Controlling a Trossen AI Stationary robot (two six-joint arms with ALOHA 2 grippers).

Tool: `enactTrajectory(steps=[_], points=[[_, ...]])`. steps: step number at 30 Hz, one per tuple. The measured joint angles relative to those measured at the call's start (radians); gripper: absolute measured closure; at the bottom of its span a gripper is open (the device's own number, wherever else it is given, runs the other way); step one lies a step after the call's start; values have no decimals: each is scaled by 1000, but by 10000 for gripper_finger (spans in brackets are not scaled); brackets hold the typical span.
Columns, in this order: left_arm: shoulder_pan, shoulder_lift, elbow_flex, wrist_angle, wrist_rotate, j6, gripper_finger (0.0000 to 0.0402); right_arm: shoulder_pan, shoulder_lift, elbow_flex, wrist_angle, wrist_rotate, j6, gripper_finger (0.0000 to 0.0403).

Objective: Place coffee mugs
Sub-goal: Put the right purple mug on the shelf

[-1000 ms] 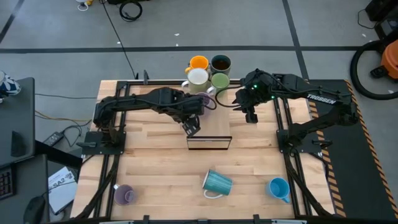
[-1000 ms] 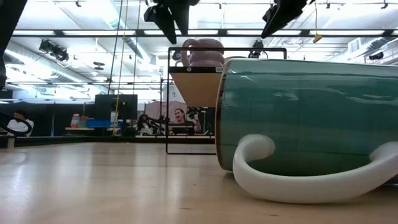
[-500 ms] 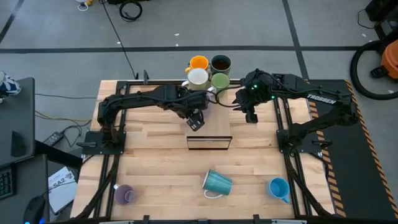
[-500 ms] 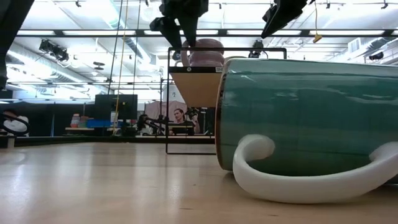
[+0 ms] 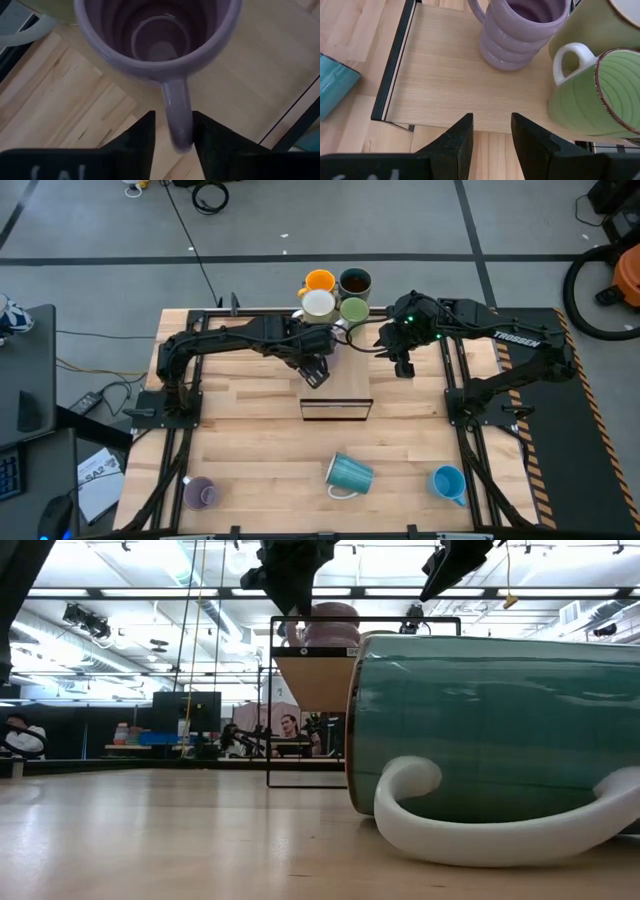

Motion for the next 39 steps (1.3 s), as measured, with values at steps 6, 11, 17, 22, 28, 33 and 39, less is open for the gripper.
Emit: enactTrajectory(steps=[6,11,17,22,28,33,39], points=[[0,0,0,0,0,0,298,0,0,0,0,0,0,265],[0,-1,0,-2,-11,-1,325,0,0,0,0,0,0,265],[8,-1,0,0,-15,-2,336,0,0,0,0,0,0,265],[26,-2,0,-14,-16,-26,328,0,0,0,0,0,0,265],[60,-2,0,-15,-18,-27,332,0,0,0,0,0,0,265],[81,-2,0,-16,-15,-26,327,0,0,0,0,0,0,265],[85,-2,0,-16,4,-26,325,0,0,0,0,0,0,265]])
